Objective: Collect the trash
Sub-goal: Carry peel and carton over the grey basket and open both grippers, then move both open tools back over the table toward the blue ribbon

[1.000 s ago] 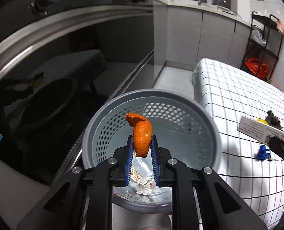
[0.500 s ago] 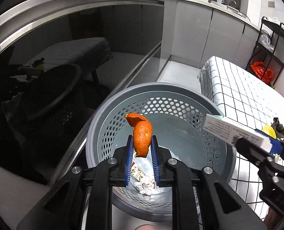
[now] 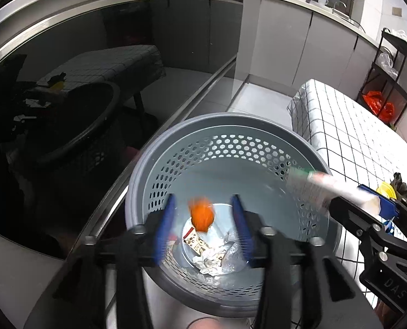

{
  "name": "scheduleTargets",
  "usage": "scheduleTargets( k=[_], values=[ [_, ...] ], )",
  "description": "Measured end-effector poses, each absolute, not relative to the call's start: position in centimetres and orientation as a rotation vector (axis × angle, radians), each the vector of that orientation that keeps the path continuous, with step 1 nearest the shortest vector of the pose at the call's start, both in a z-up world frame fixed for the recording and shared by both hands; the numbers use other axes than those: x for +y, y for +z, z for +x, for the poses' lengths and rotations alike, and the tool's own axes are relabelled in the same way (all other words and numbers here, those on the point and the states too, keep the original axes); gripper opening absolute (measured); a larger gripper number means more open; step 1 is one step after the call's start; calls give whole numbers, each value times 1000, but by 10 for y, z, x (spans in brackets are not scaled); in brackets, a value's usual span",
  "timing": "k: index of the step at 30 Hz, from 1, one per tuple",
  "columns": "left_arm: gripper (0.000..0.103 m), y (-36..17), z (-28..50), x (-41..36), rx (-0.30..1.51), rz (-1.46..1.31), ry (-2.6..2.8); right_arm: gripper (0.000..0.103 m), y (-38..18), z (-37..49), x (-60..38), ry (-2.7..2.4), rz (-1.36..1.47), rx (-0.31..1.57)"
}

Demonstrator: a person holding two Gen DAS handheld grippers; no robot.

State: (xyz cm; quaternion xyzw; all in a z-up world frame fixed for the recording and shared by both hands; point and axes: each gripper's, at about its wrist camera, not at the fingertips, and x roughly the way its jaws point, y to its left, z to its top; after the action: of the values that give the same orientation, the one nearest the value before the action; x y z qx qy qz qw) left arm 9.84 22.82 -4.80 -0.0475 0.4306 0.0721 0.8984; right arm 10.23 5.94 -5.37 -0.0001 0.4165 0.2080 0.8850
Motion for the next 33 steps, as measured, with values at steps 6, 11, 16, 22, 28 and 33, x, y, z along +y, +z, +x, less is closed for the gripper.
scheduleTargets(
  k=[6,11,16,22,28,33],
  values=[
    [57,-46,96,230,878,-104,152,56,-53,100,54,423,13,866],
    [57,-45,96,228,873,-93,149,56,-54,98,53,421,16,866],
    [57,-45,95,225,870,-86,147,56,-54,95,49,416,23,863],
    [59,-44,94,220,867,-75,138,56,-54,90,43,399,29,859],
    [66,-42,91,211,858,-67,123,56,-54,78,31,366,24,854],
    [67,-37,84,198,843,-59,91,60,-57,63,3,309,41,850]
  ],
)
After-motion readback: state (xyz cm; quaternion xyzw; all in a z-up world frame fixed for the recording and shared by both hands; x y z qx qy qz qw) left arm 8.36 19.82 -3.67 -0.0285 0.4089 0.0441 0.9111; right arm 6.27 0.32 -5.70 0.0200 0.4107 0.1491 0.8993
